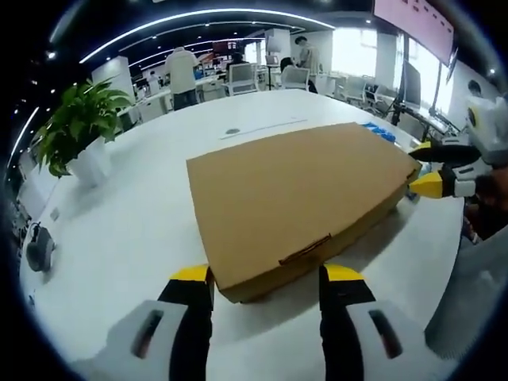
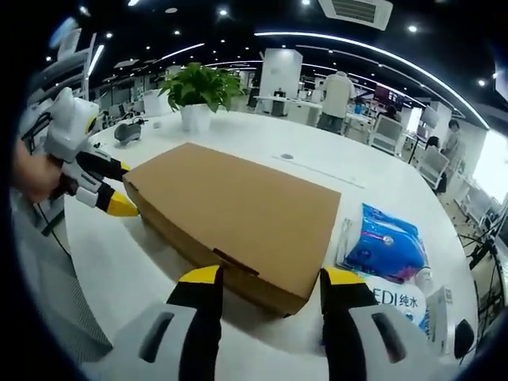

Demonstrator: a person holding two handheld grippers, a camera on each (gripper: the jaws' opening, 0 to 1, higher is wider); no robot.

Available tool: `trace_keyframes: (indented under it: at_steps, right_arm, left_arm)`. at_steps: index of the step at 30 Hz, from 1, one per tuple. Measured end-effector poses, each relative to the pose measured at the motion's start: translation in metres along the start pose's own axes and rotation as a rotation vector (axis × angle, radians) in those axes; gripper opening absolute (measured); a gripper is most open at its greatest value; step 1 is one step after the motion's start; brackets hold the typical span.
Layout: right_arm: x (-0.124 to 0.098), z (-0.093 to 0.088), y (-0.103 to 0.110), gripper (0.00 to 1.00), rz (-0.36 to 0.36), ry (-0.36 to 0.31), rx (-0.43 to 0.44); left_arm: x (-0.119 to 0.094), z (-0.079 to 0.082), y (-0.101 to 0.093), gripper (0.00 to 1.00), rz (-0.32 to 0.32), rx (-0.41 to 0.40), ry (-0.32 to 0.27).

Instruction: Operate the shoe box by opening the lid, removing the specified soft item, and placing it in the target area until the item is outside and the box remains undamaged.

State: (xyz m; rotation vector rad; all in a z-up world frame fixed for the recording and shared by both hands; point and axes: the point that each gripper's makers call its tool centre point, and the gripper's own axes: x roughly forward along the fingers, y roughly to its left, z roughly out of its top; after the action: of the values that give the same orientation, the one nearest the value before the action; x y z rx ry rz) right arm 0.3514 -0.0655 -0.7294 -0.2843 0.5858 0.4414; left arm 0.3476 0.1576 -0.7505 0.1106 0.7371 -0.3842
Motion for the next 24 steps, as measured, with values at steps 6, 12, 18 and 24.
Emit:
trace_keyframes:
  at_steps: [6,12,18,24]
  right_arm:
    - [0.002,0.001,-0.005,0.47,-0.007,0.002,0.006]
    - [0.005,0.002,-0.011,0.47,-0.012,0.006,0.000]
    - [0.006,0.002,-0.018,0.47,-0.016,0.013,0.012]
    - [0.007,0.002,-0.022,0.47,-0.015,0.016,0.016]
  left_arm:
    - [0.006,0.003,0.000,0.54,0.014,0.029,0.012]
    - [0.012,0.007,0.000,0.53,0.037,0.057,0.027]
    - [0.017,0.009,0.001,0.51,0.064,0.125,0.051]
    - [0.020,0.011,0.000,0.49,0.065,0.141,0.057]
